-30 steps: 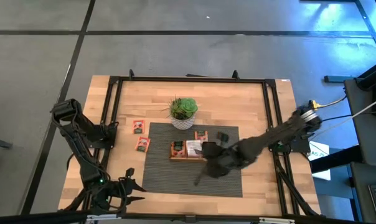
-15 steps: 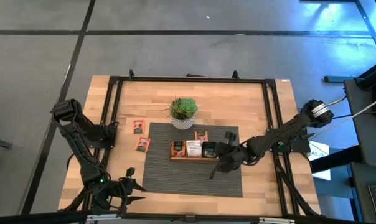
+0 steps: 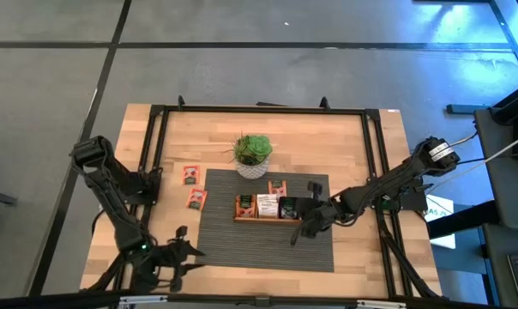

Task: Pick & Place Tea
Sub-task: Put the violet tea bag into the right section of the wooden organizer, then put the orange tea bag into the left section of the wooden organizer

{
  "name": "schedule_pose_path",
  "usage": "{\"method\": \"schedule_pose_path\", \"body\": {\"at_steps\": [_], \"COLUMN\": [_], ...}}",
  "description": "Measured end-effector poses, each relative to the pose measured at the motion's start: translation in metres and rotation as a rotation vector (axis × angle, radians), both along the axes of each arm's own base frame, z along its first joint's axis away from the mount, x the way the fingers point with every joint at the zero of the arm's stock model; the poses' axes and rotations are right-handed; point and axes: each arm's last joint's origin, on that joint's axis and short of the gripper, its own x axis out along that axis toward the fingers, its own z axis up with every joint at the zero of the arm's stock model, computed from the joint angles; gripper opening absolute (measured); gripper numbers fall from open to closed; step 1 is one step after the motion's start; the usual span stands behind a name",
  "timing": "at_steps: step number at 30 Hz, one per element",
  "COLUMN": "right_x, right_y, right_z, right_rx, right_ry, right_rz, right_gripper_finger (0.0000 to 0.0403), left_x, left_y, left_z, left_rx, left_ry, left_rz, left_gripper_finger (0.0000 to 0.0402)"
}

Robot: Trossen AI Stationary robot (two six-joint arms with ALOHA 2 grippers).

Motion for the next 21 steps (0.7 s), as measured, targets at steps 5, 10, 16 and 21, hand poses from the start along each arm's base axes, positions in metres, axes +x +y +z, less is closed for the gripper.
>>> {"method": "schedule_pose_path", "body": {"at_steps": [5,10,16,21], "right_x": [0.009,0.02,0.025,0.026], "right_y": [0.004,0.01,0.012,0.012], "right_z": [0.018,0.04,0.053,0.054], "right_rx": [0.0,0.013,0.016,0.047], "right_ry": [-0.038,-0.1,-0.11,-0.129], "right_rz": [0.033,0.049,0.046,0.018], "right_gripper_finger": [0.0067,0.0121,0.0144,0.0145], "left_x": [0.02,0.035,0.031,0.018], "left_y": [0.025,0.055,0.084,0.1], "left_z": [-0.011,-0.02,-0.014,-0.005], "left_rx": [-0.052,-0.039,0.023,0.023], "left_ry": [0.208,0.371,0.46,0.502], "left_rz": [0.09,0.233,0.386,0.518], "left_gripper_finger": [0.013,0.013,0.013,0.013]}}
